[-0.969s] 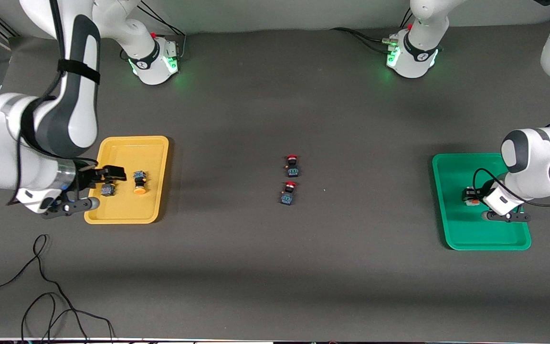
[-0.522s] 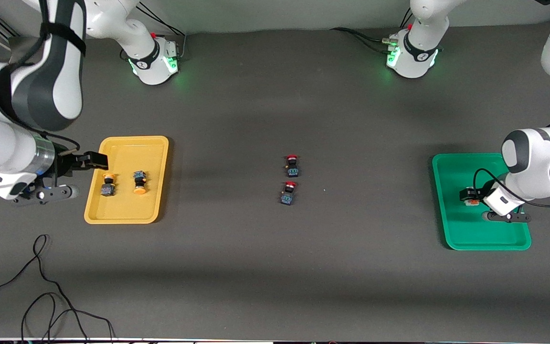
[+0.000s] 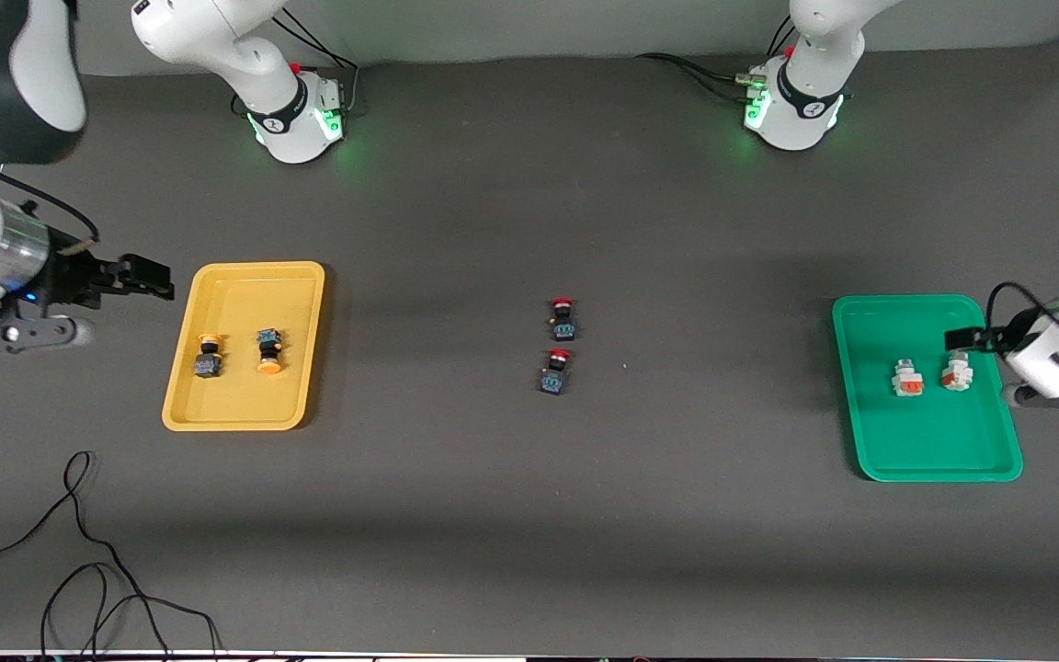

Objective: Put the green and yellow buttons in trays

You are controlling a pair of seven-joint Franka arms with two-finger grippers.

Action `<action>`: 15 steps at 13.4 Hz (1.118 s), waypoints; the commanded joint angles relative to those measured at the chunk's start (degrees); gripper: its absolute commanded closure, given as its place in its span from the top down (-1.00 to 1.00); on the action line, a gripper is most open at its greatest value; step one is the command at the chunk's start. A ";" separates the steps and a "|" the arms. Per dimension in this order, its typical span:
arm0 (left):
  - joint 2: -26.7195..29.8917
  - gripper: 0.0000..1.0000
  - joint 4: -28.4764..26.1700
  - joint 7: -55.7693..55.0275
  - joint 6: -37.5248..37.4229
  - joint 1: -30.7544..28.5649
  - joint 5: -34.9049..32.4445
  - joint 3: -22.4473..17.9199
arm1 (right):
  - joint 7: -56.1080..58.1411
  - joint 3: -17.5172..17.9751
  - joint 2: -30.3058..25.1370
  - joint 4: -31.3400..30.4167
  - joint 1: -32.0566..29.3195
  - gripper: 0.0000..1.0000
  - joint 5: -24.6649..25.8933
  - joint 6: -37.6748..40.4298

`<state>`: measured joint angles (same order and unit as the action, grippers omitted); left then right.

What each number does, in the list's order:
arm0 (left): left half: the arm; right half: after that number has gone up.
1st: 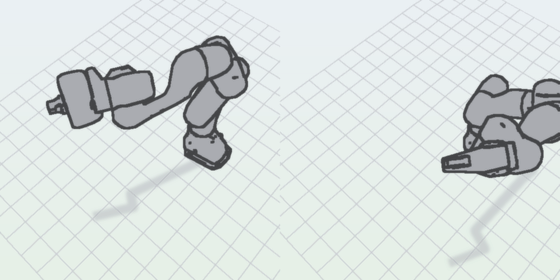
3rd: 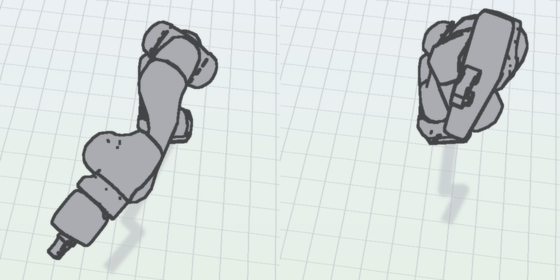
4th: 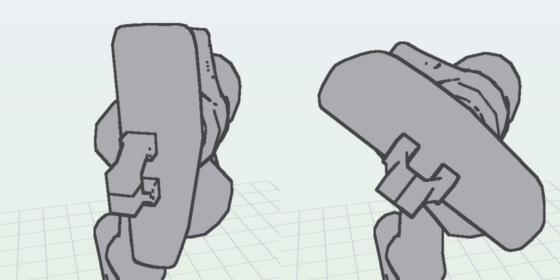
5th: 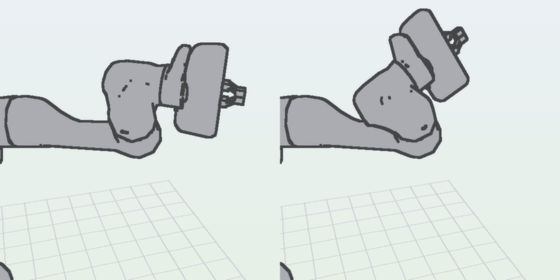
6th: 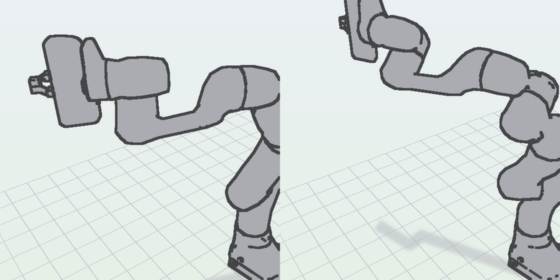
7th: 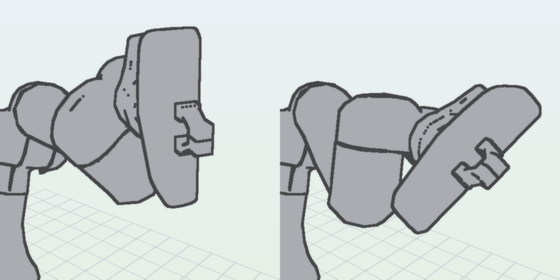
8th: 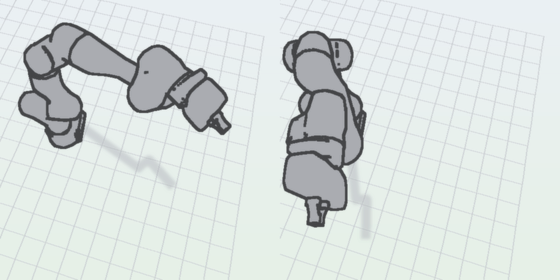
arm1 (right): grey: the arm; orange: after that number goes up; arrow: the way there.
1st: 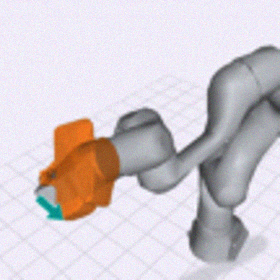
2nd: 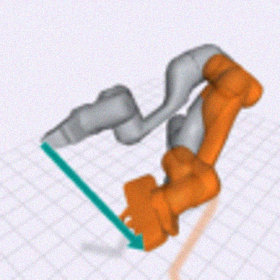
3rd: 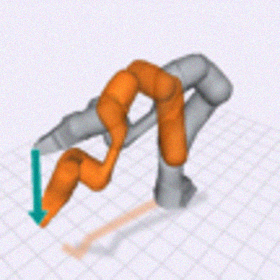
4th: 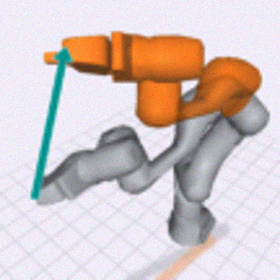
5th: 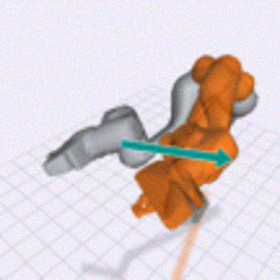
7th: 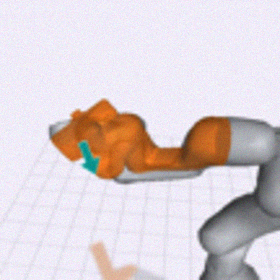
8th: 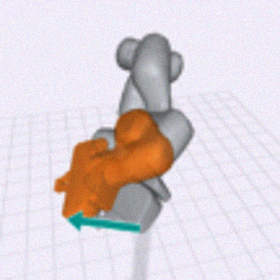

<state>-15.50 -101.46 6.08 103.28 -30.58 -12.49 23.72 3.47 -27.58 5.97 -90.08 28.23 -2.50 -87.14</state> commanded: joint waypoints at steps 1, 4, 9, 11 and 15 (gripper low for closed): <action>2.23 1.00 10.36 0.87 -15.33 0.26 4.21 0.80 | -1.89 15.83 -4.56 -3.25 -16.56 1.00 1.88 -0.31; 1.97 1.00 23.64 -0.09 -29.25 2.09 5.28 1.85 | -1.89 28.26 -5.88 -3.35 -31.36 1.00 1.88 -0.23; 1.70 1.00 26.14 0.69 -30.77 5.18 5.46 2.21 | -2.58 28.90 -6.33 -2.38 -31.84 1.00 3.80 -0.23; 1.70 1.00 26.05 0.25 -30.95 5.88 5.54 2.21 | -3.82 29.16 -6.41 -2.20 -31.83 1.00 4.08 -0.05; 1.79 1.00 25.79 0.08 -32.53 6.32 5.54 2.21 | -3.91 29.34 -6.41 -1.94 -31.57 1.00 3.82 -0.05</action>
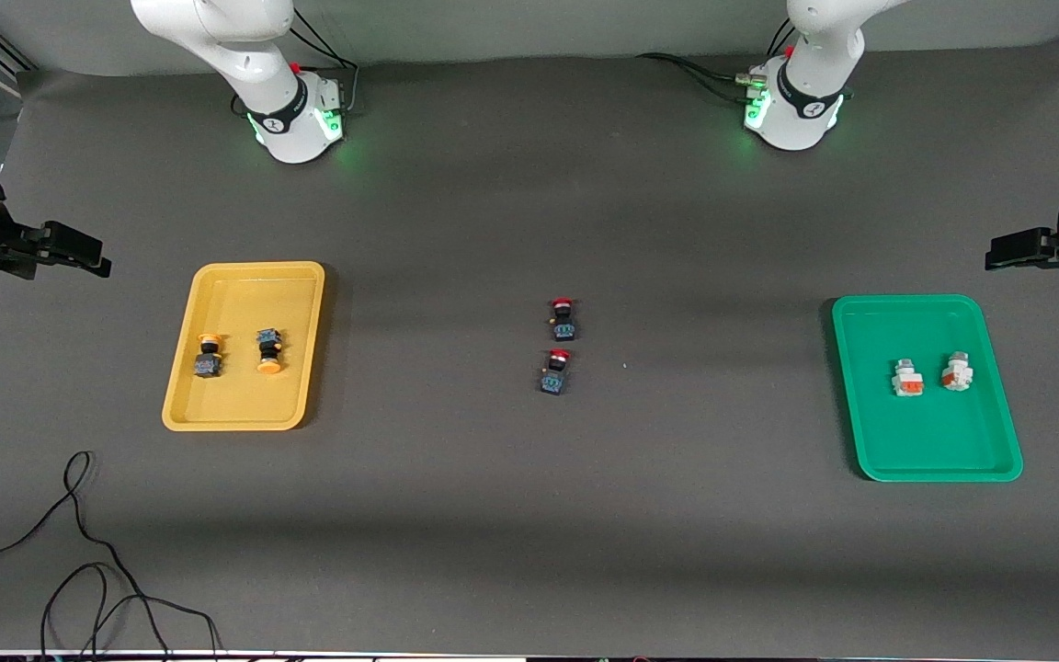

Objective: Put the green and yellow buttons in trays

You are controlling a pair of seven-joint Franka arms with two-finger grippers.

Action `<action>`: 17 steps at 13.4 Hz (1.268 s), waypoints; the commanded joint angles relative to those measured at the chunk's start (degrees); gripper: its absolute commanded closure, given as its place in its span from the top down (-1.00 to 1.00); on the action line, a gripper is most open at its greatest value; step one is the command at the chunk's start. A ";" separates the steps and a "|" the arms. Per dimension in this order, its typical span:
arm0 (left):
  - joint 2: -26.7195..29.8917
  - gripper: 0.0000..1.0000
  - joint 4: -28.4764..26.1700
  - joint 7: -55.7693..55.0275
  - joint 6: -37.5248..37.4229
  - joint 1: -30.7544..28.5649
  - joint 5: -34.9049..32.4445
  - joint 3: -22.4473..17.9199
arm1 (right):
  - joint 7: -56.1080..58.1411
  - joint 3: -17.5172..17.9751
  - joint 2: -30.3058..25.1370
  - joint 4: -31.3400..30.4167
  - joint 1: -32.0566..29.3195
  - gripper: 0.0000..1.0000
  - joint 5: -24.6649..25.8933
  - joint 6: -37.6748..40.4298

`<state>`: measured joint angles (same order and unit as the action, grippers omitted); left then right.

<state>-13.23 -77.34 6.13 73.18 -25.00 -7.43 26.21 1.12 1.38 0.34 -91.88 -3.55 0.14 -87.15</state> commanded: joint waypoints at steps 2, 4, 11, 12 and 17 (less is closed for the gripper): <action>0.22 1.00 1.14 0.46 -2.52 0.83 0.49 -0.90 | -1.65 0.37 -0.78 0.21 0.21 1.00 0.83 -0.03; 0.66 1.00 0.88 0.11 -3.04 4.15 0.40 -3.60 | -1.65 0.11 -0.78 0.21 0.21 1.00 0.57 -0.03; 12.66 1.00 -15.31 0.11 8.86 20.25 3.56 -20.85 | -1.47 0.11 -0.34 1.27 0.21 1.00 0.21 -0.03; 15.93 1.00 -20.43 0.11 12.13 20.60 3.56 -21.11 | -1.04 0.11 -0.25 1.27 0.21 1.00 0.13 -0.03; 20.72 1.00 -28.94 -1.56 21.22 22.98 3.56 -21.12 | -1.12 0.37 0.10 1.27 0.21 1.00 0.21 -0.12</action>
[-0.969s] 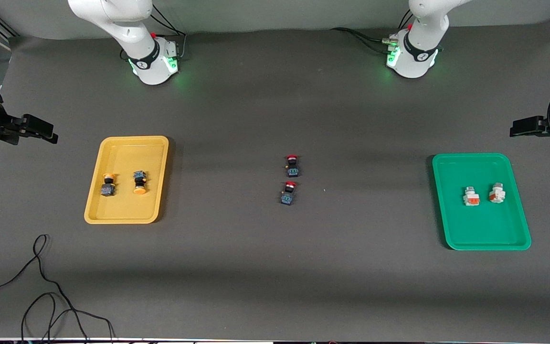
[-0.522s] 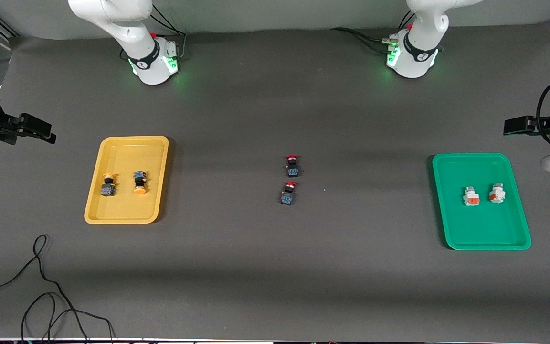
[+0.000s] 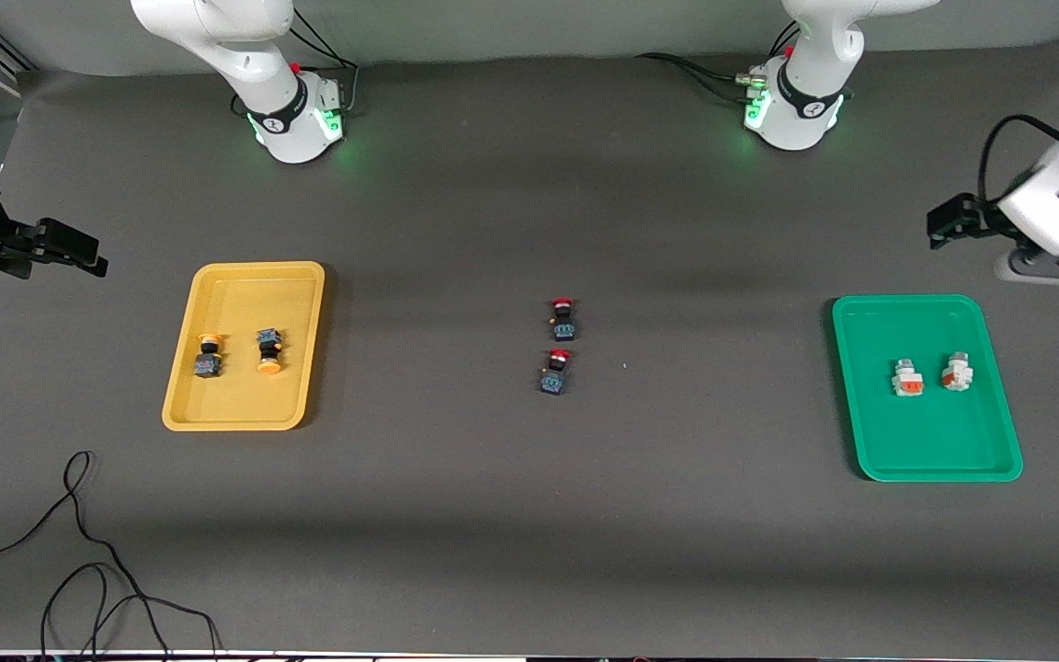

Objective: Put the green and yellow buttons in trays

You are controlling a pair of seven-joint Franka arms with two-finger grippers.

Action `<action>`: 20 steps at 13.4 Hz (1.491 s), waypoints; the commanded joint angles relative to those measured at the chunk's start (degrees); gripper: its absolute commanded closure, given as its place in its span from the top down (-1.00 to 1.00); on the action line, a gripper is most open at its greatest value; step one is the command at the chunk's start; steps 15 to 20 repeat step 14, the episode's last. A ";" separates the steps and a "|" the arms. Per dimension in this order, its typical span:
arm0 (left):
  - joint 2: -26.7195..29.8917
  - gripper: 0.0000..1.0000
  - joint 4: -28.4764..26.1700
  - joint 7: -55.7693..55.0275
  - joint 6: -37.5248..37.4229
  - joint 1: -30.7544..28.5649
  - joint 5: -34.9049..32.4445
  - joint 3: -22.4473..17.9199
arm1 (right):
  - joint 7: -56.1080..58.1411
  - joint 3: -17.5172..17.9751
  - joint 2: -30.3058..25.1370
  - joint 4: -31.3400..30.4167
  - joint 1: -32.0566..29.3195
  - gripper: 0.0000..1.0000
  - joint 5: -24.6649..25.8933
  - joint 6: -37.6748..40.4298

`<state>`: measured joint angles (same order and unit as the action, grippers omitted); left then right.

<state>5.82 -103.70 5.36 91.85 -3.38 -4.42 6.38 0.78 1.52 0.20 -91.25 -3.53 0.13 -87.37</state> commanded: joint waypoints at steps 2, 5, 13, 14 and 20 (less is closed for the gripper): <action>-3.07 1.00 3.12 -0.01 -0.51 0.31 0.64 -1.28 | -0.78 0.24 0.32 0.63 0.19 1.00 0.23 0.09; -5.47 1.00 7.02 0.09 -3.43 -0.22 0.81 -1.28 | -0.78 0.24 0.41 0.72 0.19 1.00 0.23 -0.09; -5.38 1.00 6.67 0.09 -5.10 -1.37 0.81 -1.54 | -0.35 0.33 0.50 0.72 0.19 1.00 0.23 -0.44; -5.47 1.00 6.67 0.09 -5.10 -1.37 0.72 -1.54 | -0.35 0.33 0.50 0.64 0.19 1.00 0.23 -0.44; -5.47 1.00 6.67 0.09 -5.10 -1.37 0.72 -1.54 | -0.35 0.33 0.50 0.64 0.19 1.00 0.23 -0.44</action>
